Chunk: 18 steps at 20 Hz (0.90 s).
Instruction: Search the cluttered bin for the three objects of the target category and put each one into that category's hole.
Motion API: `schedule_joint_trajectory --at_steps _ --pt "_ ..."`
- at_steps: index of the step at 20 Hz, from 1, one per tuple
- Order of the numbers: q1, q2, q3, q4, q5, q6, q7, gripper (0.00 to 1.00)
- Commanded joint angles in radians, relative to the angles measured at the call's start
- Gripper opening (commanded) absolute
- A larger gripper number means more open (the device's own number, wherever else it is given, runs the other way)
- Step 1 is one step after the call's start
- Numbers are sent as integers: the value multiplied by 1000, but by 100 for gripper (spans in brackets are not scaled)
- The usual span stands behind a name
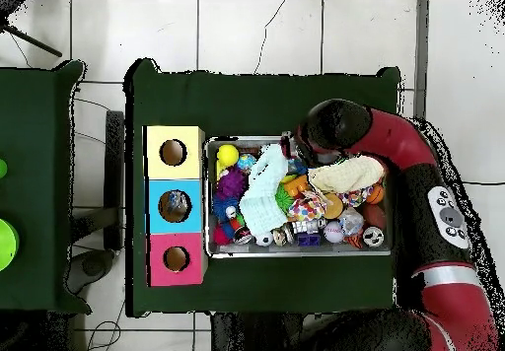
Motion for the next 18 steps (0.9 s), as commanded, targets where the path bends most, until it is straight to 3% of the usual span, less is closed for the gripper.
schedule_joint_trajectory --at_steps 1,5,6,18 --pt "-55 -126 8 216 -54 -43 -137 0" --pt "-69 -161 2 274 -69 -78 -99 0" --pt "-61 -167 -12 276 -79 -71 -67 100" --pt "-91 -218 4 383 -74 -188 -15 100"
